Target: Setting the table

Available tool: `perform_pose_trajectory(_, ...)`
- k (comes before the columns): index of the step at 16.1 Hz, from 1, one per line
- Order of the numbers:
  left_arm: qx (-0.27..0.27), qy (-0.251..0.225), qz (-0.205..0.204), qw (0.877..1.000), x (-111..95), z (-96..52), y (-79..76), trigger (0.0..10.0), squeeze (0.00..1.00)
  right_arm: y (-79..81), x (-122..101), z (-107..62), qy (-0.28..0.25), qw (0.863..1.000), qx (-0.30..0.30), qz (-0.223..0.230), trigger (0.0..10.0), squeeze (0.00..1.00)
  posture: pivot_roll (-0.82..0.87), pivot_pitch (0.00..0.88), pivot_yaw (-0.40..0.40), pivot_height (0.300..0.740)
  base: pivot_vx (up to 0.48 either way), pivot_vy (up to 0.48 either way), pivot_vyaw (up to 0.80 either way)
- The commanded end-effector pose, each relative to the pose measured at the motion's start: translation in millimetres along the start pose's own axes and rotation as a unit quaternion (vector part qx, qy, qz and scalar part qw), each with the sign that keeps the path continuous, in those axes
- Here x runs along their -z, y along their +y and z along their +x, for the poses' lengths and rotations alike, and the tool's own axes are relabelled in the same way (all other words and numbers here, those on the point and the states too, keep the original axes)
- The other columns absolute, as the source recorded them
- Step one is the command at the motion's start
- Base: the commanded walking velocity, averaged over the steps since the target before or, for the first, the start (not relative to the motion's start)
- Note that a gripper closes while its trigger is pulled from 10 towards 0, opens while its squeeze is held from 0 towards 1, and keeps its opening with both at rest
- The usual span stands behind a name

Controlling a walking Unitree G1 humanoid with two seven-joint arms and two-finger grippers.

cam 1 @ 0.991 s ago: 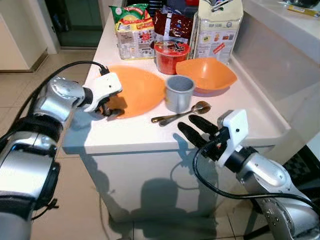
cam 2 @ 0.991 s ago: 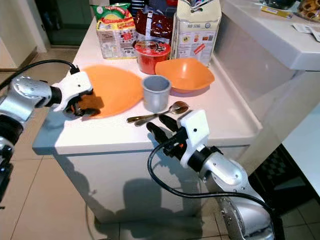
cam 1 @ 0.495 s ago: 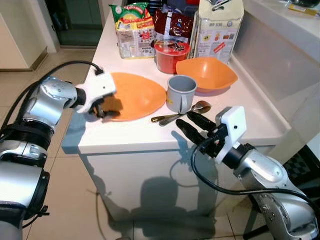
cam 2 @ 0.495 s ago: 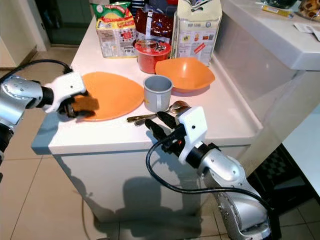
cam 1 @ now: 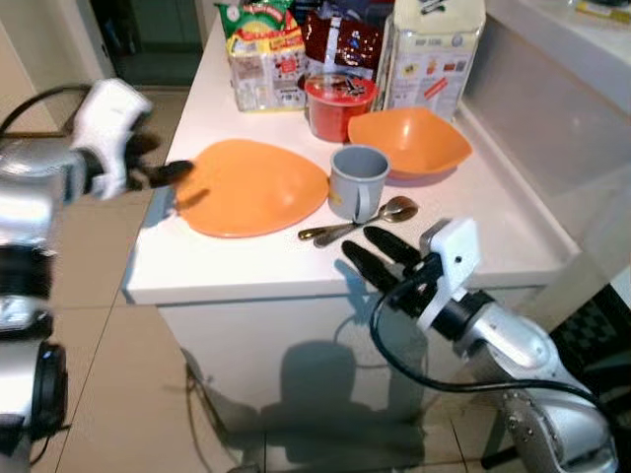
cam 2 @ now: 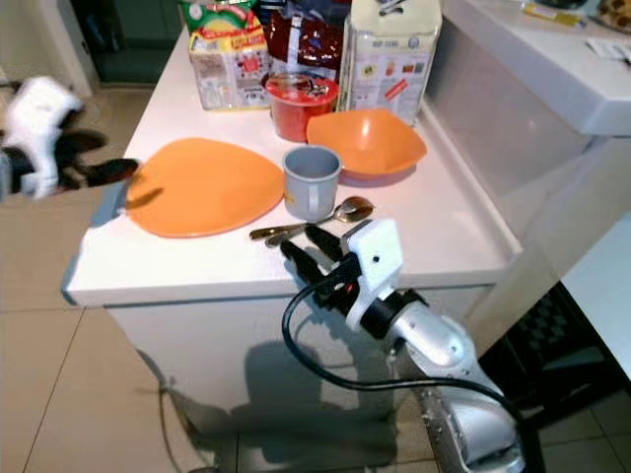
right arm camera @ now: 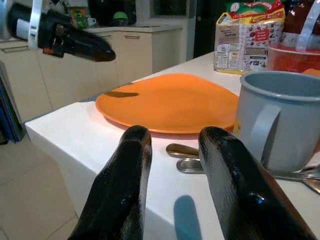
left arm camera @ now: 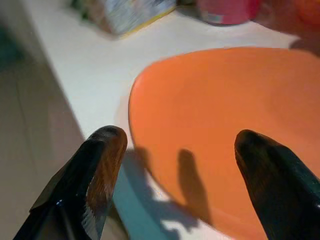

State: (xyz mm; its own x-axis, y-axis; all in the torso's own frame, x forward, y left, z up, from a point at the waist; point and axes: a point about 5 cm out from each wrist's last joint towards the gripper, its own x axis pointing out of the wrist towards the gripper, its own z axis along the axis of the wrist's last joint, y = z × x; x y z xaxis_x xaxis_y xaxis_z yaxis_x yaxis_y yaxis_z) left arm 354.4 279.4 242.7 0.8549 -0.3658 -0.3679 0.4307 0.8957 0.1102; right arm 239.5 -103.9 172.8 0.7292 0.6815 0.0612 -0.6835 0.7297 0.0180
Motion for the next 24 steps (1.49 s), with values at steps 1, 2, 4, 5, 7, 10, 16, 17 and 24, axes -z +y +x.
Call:
perform_pose_trajectory(1, 0.014, 0.003, -0.101, 0.995, 17.4, -4.6, -6.0, 10.0, 0.23, 1.3, 3.1, -1.7, 0.0, 1.0, 0.005, 0.006, 10.0, 0.0, 0.07, 0.0, -0.008, 0.74, 0.0, 0.0, 0.0)
perform_pose_trajectory(2, 0.018, 0.002, -0.119, 0.993, 24.3, -5.3, -8.8, 10.0, 1.0, 1.9, 4.1, -1.4, 0.001, 1.0, 0.004, 0.009, 10.0, 0.0, 0.07, 0.0, -0.013, 0.74, 0.0, 0.0, 0.0)
perform_pose_trajectory(4, -0.003, -0.025, -0.177, 0.984, 33.4, -8.8, -13.7, 10.0, 1.0, 3.1, 6.7, -0.6, 0.005, 1.0, -0.002, 0.013, 10.0, 0.0, 0.07, 0.0, -0.025, 0.74, 0.0, 0.0, 0.0)
perform_pose_trajectory(5, -0.008, -0.036, -0.227, 0.973, 35.8, -11.2, -17.2, 10.0, 1.0, 3.6, 8.2, -0.5, 0.008, 1.0, -0.006, 0.015, 10.0, 0.0, 0.07, 0.0, -0.026, 0.74, 0.0, 0.0, 0.0)
perform_pose_trajectory(7, -0.002, -0.028, -0.249, 0.968, 40.8, -15.2, -24.2, 10.0, 1.0, 4.9, 9.7, -0.7, 0.011, 1.0, -0.01, 0.016, 10.0, 0.0, 0.07, 0.0, -0.027, 0.74, 0.0, 0.0, 0.0)
perform_pose_trajectory(10, -0.009, 0.004, -0.282, 0.959, 58.6, -17.1, -34.7, 10.0, 1.0, 6.0, 10.3, -2.2, 0.014, 1.0, -0.018, 0.018, 10.0, 0.0, 0.06, 0.0, -0.03, 0.74, 0.0, 0.0, 0.0)
perform_pose_trajectory(16, 0.001, -0.001, -0.346, 0.938, 56.8, -16.0, -42.0, 10.0, 1.0, 7.4, 9.2, -3.1, 0.013, 0.999, -0.019, 0.022, 10.0, 0.0, 0.06, 0.0, -0.022, 0.74, 0.0, 0.0, 0.0)
perform_pose_trajectory(17, 0.009, -0.008, -0.361, 0.932, 55.7, -14.8, -42.3, 10.0, 0.89, 7.3, 9.0, -3.2, 0.012, 1.0, -0.018, 0.023, 10.0, 0.0, 0.06, 0.0, -0.021, 0.74, 0.0, 0.0, 0.0)
perform_pose_trajectory(24, 0.014, -0.01, -0.383, 0.923, 54.1, -8.5, -45.6, 10.0, 0.0, 6.0, 8.7, -4.0, 0.011, 1.0, -0.012, 0.022, 10.0, 0.0, 0.05, 0.0, -0.012, 0.74, 0.0, 0.0, 0.0)
